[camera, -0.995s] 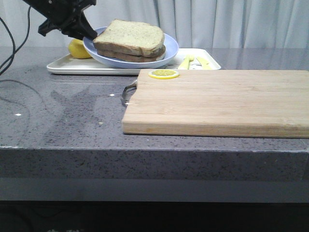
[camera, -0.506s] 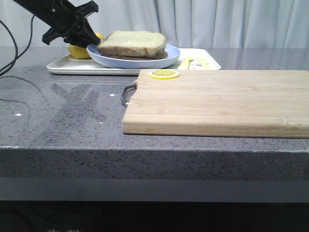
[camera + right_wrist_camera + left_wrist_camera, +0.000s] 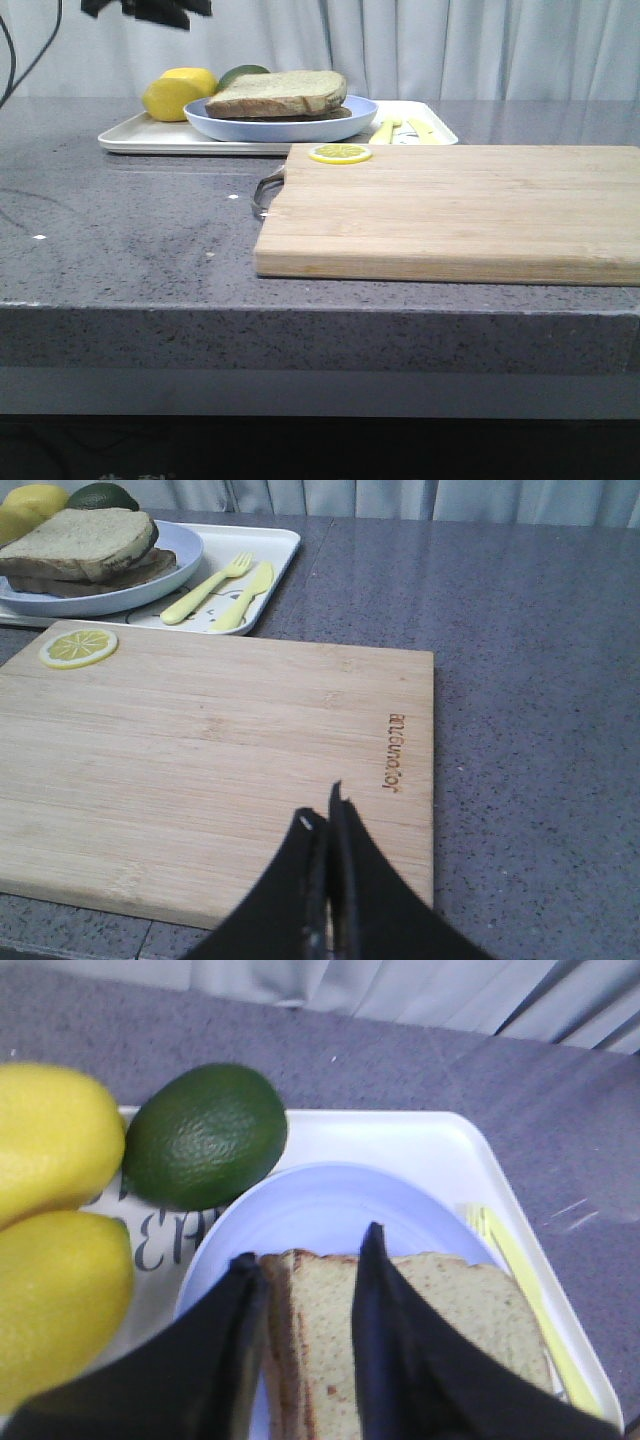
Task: Place bread and move sandwich to tray
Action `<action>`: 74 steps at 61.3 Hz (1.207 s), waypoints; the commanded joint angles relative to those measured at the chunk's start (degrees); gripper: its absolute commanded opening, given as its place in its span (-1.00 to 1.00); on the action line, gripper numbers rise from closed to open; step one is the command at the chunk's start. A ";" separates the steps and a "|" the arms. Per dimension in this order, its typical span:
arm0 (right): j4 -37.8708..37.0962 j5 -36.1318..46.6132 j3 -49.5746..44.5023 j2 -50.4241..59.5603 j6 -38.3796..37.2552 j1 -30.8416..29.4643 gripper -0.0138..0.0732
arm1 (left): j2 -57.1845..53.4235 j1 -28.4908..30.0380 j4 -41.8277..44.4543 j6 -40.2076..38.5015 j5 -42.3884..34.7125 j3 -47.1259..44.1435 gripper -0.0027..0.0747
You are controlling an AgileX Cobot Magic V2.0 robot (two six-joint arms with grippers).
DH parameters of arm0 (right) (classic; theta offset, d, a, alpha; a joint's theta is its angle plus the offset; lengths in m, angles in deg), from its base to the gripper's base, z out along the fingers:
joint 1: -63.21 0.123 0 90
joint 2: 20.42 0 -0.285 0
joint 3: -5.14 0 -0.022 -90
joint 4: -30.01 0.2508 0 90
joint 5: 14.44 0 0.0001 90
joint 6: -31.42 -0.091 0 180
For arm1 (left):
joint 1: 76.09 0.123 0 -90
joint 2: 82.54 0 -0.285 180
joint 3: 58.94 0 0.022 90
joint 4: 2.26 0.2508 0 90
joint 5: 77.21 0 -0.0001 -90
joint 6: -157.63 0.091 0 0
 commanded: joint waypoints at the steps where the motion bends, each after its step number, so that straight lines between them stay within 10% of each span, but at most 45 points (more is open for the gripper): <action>1: -0.04 4.65 1.63 -0.30 0.02 -0.40 -0.88 | -4.46 -0.07 -3.06 -0.42 -1.13 4.16 -0.95; 19: -0.04 4.58 1.63 -0.30 0.02 -0.40 -0.88 | -4.46 -0.07 -1.06 -1.45 4.16 11.52 -0.98; 53: -0.04 4.58 1.63 -0.30 0.02 -0.40 -0.88 | -12.34 -8.10 34.32 -14.72 10.32 18.20 -0.98; 74: -0.04 4.58 1.63 -0.30 0.02 -0.40 -0.88 | -29.81 -16.25 46.18 -15.96 10.32 -10.56 -0.98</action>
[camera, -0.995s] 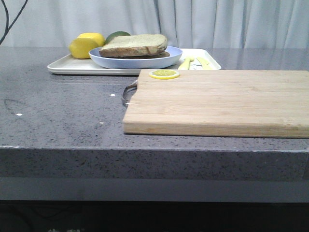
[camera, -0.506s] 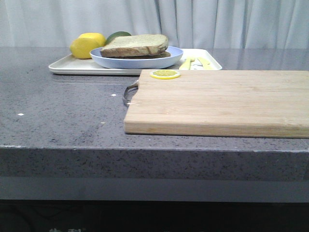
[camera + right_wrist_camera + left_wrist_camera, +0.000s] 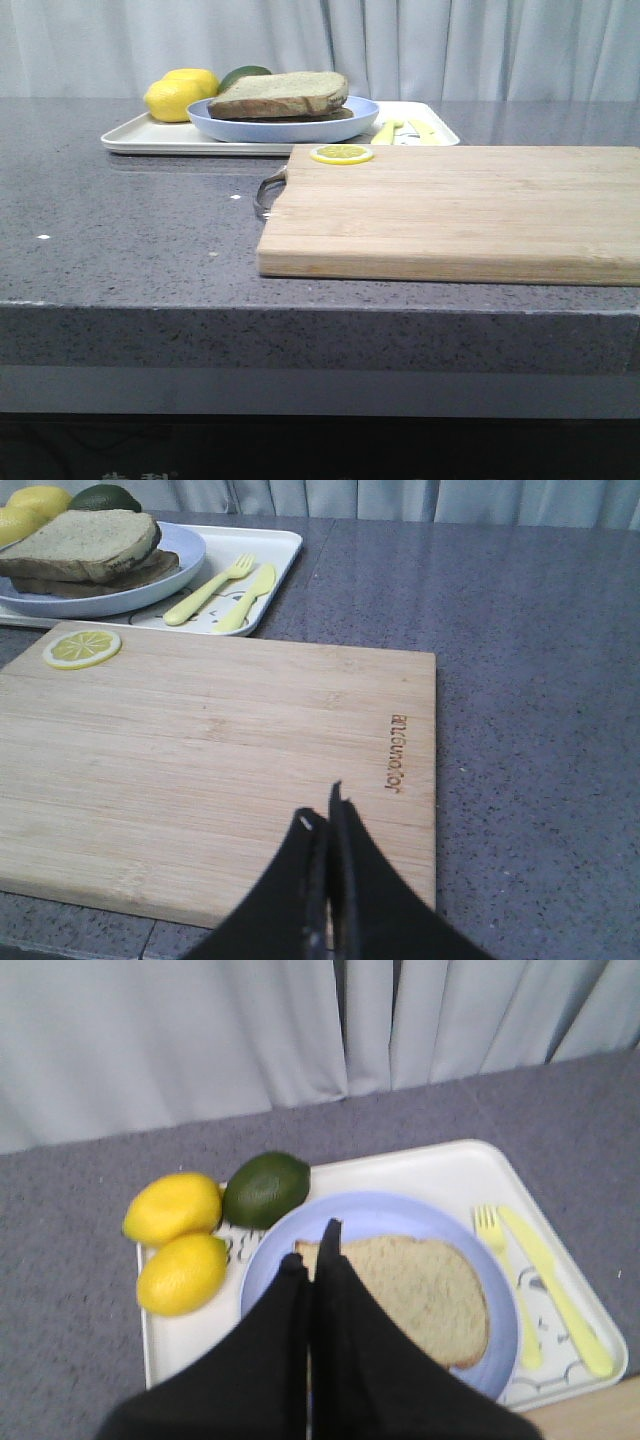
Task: Place bread and move sandwich to tray
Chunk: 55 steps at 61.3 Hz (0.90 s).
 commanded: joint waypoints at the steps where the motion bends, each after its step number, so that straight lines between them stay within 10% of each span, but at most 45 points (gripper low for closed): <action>1: -0.04 4.58 1.63 -0.30 0.02 -0.40 -0.88 | -7.35 -1.27 5.57 -0.74 -1.08 -9.59 -0.98; 22: -0.04 4.58 1.63 -0.30 0.02 -0.40 -0.88 | -30.02 5.23 10.76 -3.34 -5.78 -47.53 -0.98; 55: -0.04 4.58 1.63 -0.30 0.02 -0.40 -0.88 | -70.77 13.86 9.37 -5.49 -42.28 -100.70 -0.98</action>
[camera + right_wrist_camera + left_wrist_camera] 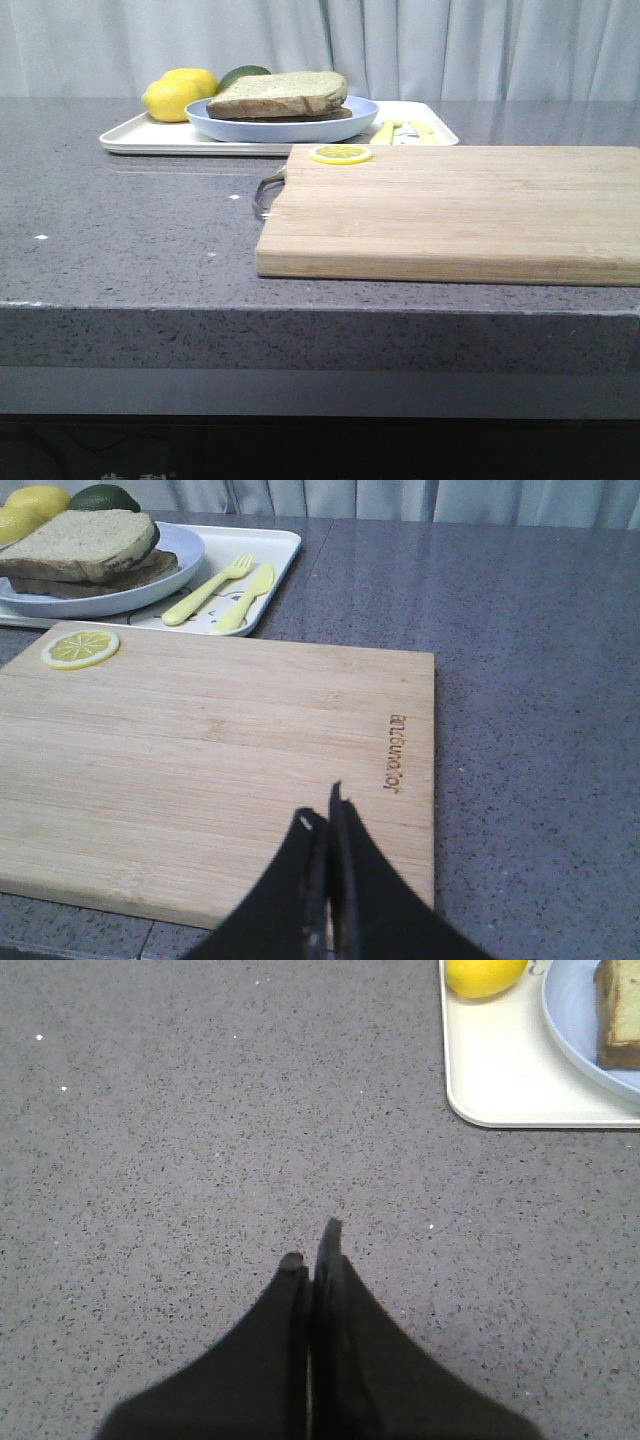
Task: Place bread and move sandwich to tray
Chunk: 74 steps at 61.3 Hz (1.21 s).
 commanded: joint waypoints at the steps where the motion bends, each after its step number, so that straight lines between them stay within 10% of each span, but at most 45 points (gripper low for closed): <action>1: -0.04 4.58 1.63 -0.30 0.02 -0.40 -0.88 | -8.05 0.09 -1.23 -0.76 -12.52 -7.08 -0.98; 28: -0.04 4.58 1.63 -0.30 0.02 -0.40 -0.88 | -37.05 0.09 -4.42 -0.65 -22.65 -27.69 -0.98; 74: -0.04 4.58 1.63 -0.30 0.02 -0.40 -0.88 | -42.49 1.48 -7.41 0.26 -27.58 -35.50 -0.98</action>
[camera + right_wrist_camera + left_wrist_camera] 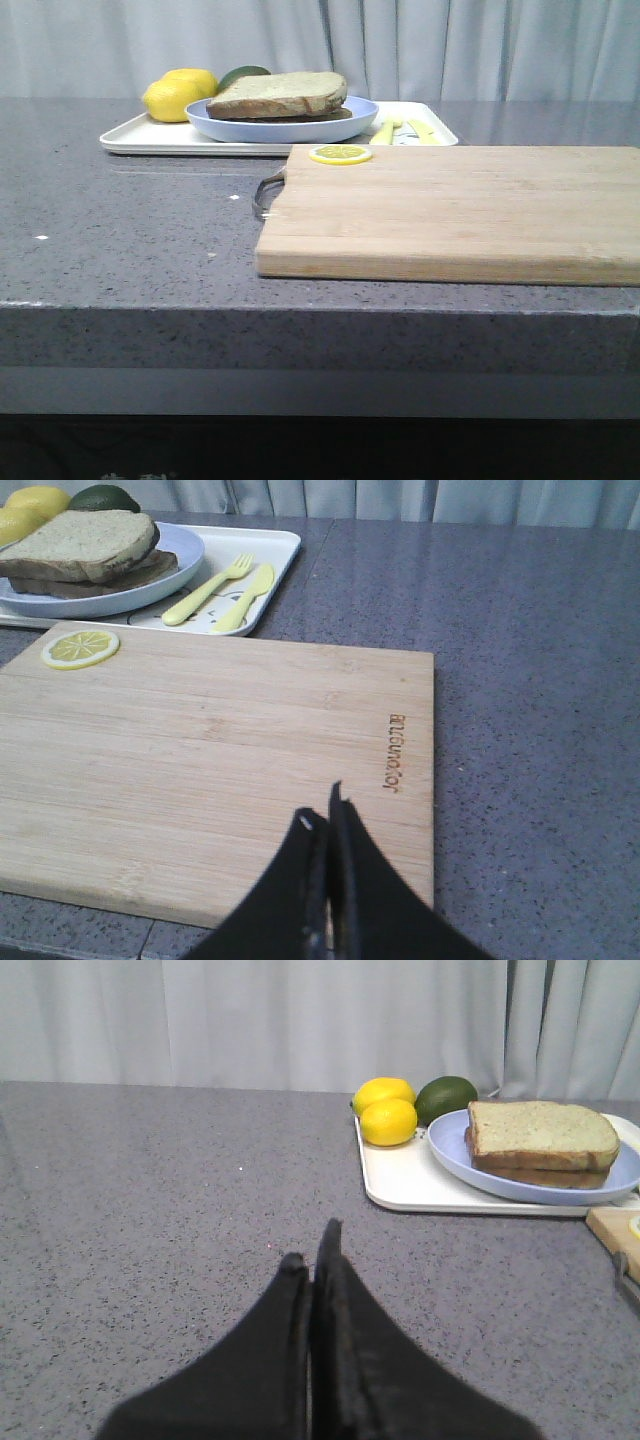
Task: Place bread and move sandwich to tray
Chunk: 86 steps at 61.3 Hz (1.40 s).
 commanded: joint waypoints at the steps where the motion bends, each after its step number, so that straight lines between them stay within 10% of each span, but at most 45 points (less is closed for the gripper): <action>1: -0.04 4.58 1.63 -0.30 0.02 -0.40 -0.88 | -1.73 1.11 -2.41 0.81 -7.29 -1.28 -0.98; 39: 0.01 4.52 1.63 -0.30 0.02 -0.40 -0.88 | -13.01 5.77 -8.45 2.23 -17.99 -23.25 -0.98; 86: 0.01 4.52 1.63 -0.30 0.02 -0.40 -0.88 | -12.88 5.77 -8.45 2.23 -15.11 -23.09 -0.98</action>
